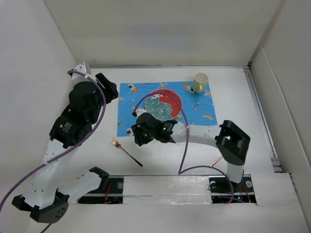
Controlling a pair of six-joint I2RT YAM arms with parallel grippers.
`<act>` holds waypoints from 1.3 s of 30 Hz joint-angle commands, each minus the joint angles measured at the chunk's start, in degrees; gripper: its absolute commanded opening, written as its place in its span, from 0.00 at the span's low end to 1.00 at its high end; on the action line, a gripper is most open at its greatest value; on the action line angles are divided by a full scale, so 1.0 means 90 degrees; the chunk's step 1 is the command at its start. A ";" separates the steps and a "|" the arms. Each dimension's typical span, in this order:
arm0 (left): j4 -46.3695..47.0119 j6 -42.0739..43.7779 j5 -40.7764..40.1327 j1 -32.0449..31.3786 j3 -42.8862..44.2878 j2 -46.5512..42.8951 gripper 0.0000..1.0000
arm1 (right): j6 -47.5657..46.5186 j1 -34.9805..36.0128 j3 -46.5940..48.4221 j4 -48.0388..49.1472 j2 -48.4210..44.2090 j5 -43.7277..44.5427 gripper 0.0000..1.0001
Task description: Set the dinner table for one person
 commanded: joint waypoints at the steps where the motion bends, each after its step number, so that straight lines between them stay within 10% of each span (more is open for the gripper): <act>1: -0.0181 -0.0195 -0.0305 0.0021 0.0219 -0.0201 0.50 | -0.0516 0.0560 0.0792 -0.0308 0.0581 0.0160 0.48; 20: -0.0172 0.0157 0.0163 0.0021 -0.0201 -0.0640 0.50 | -0.0771 0.1294 0.2453 -0.0836 0.2625 0.0804 0.49; 27: -0.0201 0.0186 0.0115 0.0021 -0.0328 -0.0777 0.50 | -0.0654 0.1412 0.2874 -0.1080 0.2967 0.0892 0.00; 39: -0.0162 0.0148 0.0319 0.0021 -0.0435 -0.0738 0.50 | -0.0030 0.0203 0.4405 -0.1539 0.2360 0.1545 0.00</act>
